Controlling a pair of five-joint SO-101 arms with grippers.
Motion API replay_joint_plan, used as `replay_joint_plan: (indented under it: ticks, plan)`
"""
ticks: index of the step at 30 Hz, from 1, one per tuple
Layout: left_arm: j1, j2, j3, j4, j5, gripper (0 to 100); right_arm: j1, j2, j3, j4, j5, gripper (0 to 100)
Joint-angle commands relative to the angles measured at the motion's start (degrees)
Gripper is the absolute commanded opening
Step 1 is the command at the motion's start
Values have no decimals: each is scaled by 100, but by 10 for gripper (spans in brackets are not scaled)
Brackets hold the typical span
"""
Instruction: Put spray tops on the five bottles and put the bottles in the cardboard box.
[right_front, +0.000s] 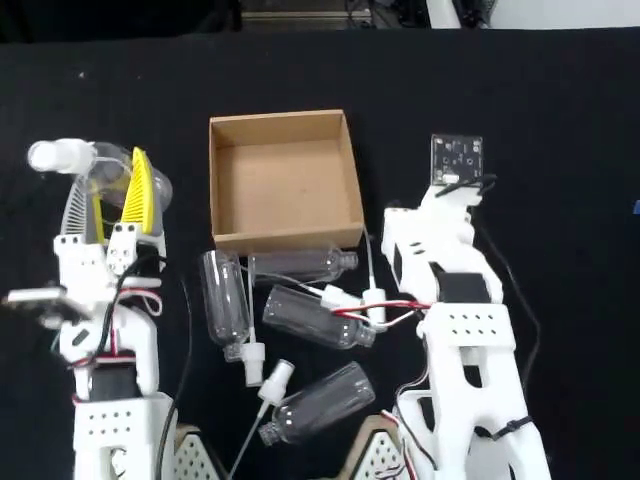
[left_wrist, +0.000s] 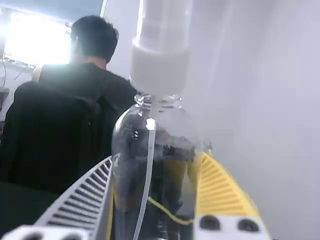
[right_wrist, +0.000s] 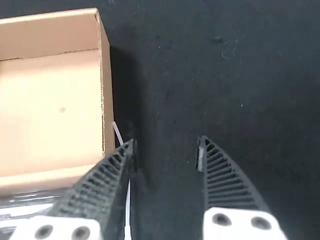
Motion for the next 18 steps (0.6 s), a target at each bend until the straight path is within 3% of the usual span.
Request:
replay_joint_plan:
  ticks: [1,6,12,18]
  plan:
    - [92,1451,-1200,-246,-44,30,88,-198,-13,-185,-35,178]
    - [127,3473,-2378,-598,-44,30,114,-163,-4,-185,-35,178]
    - [154,5363,-3011,-1626,-44,30,114,-163,4,-185,-26,179]
    - [690,6892,-3697,-2558,-62,30,114,-163,4,-185,-18,179]
